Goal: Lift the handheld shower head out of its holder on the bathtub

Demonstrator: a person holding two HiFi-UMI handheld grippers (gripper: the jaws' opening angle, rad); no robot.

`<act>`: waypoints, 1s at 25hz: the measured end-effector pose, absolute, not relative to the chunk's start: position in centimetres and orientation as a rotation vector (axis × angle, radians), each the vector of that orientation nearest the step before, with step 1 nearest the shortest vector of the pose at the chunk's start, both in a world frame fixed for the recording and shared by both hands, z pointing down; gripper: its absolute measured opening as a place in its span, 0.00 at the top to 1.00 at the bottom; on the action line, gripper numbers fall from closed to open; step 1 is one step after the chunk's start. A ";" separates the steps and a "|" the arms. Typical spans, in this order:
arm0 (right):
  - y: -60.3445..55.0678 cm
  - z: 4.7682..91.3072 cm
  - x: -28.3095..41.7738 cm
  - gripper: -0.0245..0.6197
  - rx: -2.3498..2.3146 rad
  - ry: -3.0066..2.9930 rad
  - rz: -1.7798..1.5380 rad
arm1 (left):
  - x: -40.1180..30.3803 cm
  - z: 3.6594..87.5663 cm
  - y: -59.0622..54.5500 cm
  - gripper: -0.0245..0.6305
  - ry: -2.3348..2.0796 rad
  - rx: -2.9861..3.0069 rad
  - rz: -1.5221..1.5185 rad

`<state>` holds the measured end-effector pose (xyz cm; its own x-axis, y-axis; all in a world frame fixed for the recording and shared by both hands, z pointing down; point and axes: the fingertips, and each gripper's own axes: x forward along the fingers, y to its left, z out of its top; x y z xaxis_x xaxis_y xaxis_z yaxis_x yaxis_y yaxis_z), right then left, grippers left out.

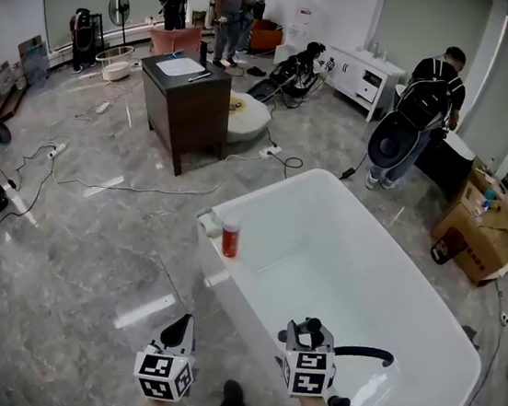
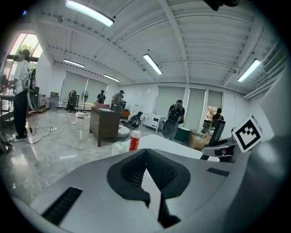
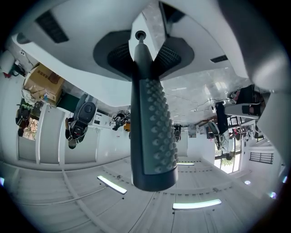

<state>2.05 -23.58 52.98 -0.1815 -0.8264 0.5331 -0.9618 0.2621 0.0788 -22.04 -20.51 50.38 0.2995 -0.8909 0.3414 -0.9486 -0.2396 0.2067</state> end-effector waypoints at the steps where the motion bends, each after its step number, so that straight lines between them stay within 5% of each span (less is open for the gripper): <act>1: -23.3 52.5 2.1 0.75 1.616 -2.066 0.376 | -22.0 50.1 -20.2 0.94 -1.650 2.206 0.213; 25: -19.0 46.3 2.5 0.75 1.656 -2.133 0.313 | -22.5 47.8 -14.8 0.94 -1.700 2.211 0.177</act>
